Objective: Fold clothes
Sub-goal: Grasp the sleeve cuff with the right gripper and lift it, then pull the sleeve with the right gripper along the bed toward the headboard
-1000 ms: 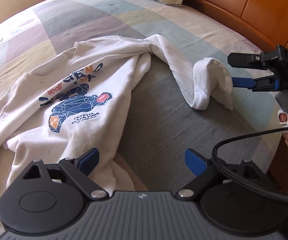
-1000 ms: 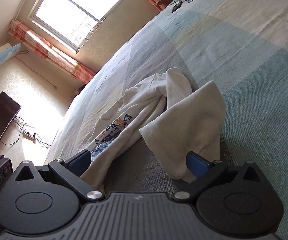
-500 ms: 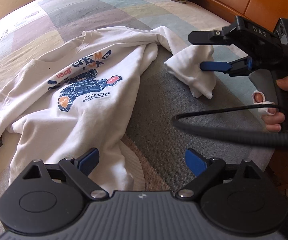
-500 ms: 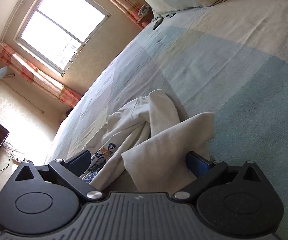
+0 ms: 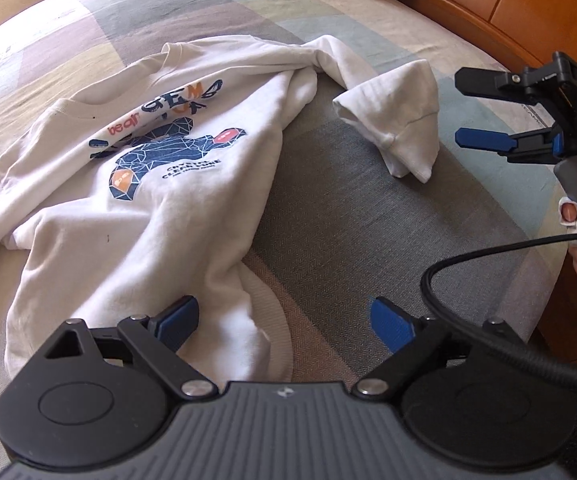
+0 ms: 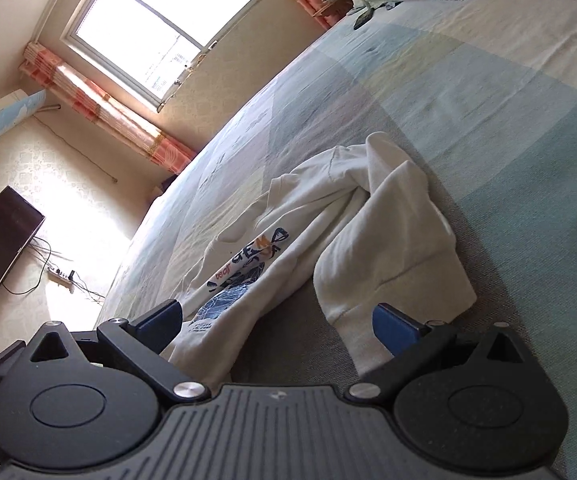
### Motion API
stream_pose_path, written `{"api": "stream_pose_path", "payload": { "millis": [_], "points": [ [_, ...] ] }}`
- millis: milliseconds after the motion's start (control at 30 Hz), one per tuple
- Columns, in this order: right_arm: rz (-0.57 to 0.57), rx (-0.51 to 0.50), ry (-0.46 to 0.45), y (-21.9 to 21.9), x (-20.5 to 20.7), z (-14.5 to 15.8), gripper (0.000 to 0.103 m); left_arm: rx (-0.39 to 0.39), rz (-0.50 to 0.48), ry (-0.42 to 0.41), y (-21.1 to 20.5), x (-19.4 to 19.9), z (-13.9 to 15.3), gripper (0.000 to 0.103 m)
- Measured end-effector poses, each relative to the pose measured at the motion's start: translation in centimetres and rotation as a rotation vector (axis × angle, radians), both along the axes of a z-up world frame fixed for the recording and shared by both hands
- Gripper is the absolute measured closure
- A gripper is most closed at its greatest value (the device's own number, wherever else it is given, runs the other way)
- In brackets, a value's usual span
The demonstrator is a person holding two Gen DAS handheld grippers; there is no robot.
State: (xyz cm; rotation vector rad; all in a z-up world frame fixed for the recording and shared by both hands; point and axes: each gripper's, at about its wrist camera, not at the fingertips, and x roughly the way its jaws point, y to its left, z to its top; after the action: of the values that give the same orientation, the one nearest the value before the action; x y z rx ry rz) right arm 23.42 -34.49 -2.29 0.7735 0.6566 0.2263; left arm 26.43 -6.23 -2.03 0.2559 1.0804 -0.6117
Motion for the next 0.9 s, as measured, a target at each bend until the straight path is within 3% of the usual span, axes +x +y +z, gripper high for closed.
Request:
{"api": "stream_pose_path", "payload": {
  "millis": [167,400,533,733,900],
  "points": [
    [-0.131,-0.016,-0.010,-3.5,0.1,-2.3,0.000,0.007,-0.024,-0.004,-0.5,-0.1,-0.1,0.010],
    [-0.055,-0.010,-0.006,-3.9,3.8,-5.3,0.000,0.022,-0.009,0.001,-0.1,-0.3,0.0,0.010],
    [0.045,0.111,0.014,-3.3,2.4,-4.9,0.000,0.020,0.005,0.008,0.0,0.1,-0.1,0.010],
    [0.097,0.369,-0.152,-3.4,-1.1,-3.1,0.000,0.025,-0.029,0.003,-0.8,0.3,-0.1,0.010],
    [0.068,0.314,-0.097,-3.5,0.0,-4.7,0.000,0.036,-0.042,-0.001,-0.9,0.1,-0.2,0.010]
  ]
}}
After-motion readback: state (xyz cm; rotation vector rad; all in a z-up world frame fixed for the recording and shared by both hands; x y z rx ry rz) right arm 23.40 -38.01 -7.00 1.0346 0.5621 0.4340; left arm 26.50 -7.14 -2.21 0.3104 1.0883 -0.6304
